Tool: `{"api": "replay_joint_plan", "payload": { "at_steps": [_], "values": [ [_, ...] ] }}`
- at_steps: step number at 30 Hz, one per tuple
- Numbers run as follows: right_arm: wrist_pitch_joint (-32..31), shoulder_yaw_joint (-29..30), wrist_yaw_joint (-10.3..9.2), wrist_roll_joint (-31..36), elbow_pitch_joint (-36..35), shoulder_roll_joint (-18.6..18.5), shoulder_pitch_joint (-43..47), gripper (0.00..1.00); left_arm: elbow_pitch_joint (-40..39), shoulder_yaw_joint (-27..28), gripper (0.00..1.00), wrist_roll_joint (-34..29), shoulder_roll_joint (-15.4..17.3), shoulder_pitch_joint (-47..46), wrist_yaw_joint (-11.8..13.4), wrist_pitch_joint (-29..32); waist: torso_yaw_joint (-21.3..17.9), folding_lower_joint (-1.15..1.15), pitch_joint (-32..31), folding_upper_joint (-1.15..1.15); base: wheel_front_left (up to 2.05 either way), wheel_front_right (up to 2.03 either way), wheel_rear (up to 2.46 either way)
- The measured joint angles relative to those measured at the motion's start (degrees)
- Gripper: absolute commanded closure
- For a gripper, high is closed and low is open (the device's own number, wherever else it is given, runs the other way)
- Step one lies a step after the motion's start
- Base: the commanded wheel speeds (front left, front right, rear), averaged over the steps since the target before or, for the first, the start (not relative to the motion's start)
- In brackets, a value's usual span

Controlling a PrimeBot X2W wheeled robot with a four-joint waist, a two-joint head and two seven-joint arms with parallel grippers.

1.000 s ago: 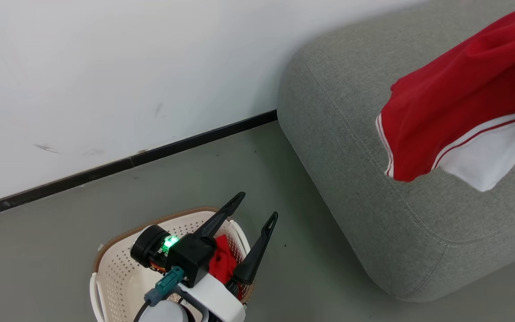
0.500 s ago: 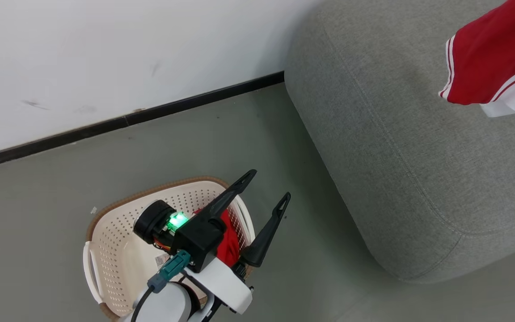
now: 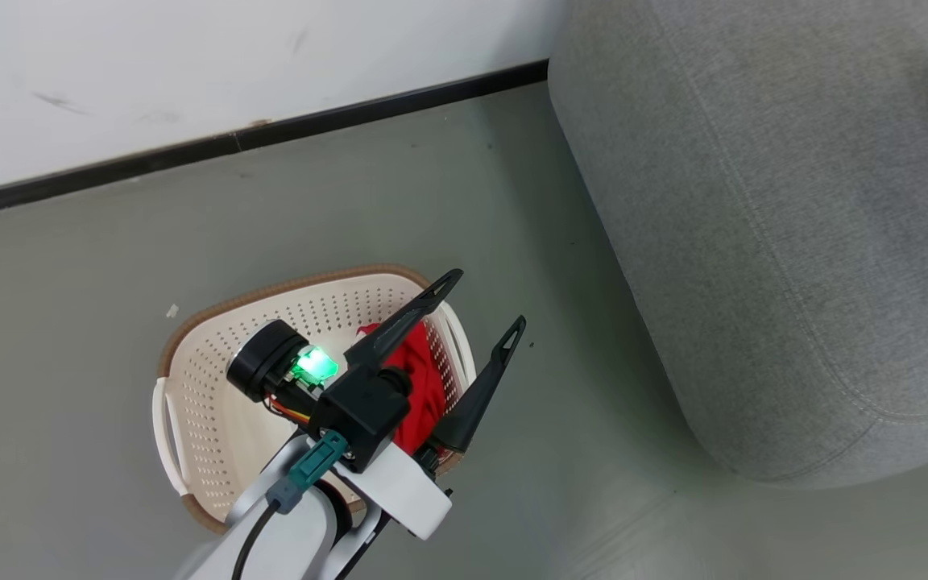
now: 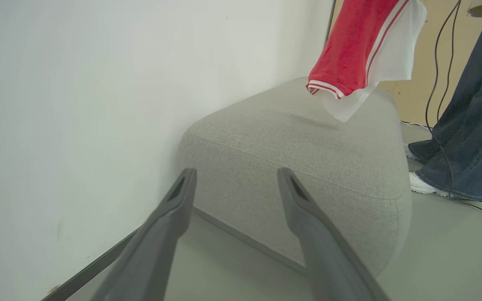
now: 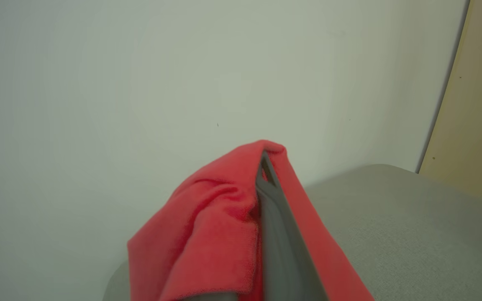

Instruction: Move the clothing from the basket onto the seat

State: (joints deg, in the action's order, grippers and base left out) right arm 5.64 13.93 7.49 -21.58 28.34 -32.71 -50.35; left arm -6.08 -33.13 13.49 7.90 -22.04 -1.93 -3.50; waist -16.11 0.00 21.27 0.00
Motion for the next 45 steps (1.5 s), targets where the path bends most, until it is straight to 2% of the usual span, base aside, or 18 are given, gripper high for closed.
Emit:
{"api": "replay_joint_plan", "payload": {
  "at_steps": [10, 28, 33, 34, 35, 36, 45],
  "values": [
    [3.93, 1.6, 0.0, 1.54, 5.6, -0.32, 0.01, 1.0, -1.37, -1.23, 0.0, -0.71, -0.14, -2.12, -0.73, 0.93, 1.95, 0.0, 4.09, 0.0, 0.0, 0.0, 0.0],
    [6.99, -3.11, 0.01, 2.44, 14.34, 9.5, 2.32, 1.0, -2.0, -2.2, 0.0, -2.13, -0.2, -5.82, -1.35, 1.47, 5.12, 0.0, 10.14, 0.0, 0.0, 0.0, 0.0],
    [7.49, -3.92, 0.01, 2.59, 15.02, 9.83, 3.32, 0.56, -1.53, -2.15, 0.0, -2.52, -0.19, -6.54, -1.81, 1.41, 5.52, 0.0, 11.19, 0.0, 0.0, 0.0, 0.0],
    [7.53, -4.11, 0.01, 2.59, 15.06, 9.92, 3.32, 0.27, -1.44, -2.01, 0.0, -2.54, -0.14, -6.74, -1.81, 1.4, 5.54, 0.0, 11.36, 0.0, 0.0, 0.0, 0.0],
    [7.57, -4.24, 0.01, 2.59, 15.11, 10.12, 3.32, 0.03, -1.16, -1.86, 0.0, -2.54, -0.1, -6.89, -1.82, 1.05, 5.49, 0.0, 11.45, 0.0, 0.0, 0.0, 0.0],
    [7.6, -4.46, 0.01, 2.59, 15.16, 10.39, 3.32, 0.0, -0.86, -1.72, 0.0, -2.54, -0.02, -6.92, -1.82, 0.9, 5.44, 0.0, 11.48, 0.0, 0.0, 0.0, 0.0],
    [8.25, -7.19, 0.01, 3.0, 14.94, 10.78, 4.42, 0.0, 0.7, -1.4, 0.0, -1.44, -0.38, -6.93, -1.85, 0.29, 4.59, 0.0, 11.05, 0.0, 0.0, 0.0, 0.0]
  ]
}}
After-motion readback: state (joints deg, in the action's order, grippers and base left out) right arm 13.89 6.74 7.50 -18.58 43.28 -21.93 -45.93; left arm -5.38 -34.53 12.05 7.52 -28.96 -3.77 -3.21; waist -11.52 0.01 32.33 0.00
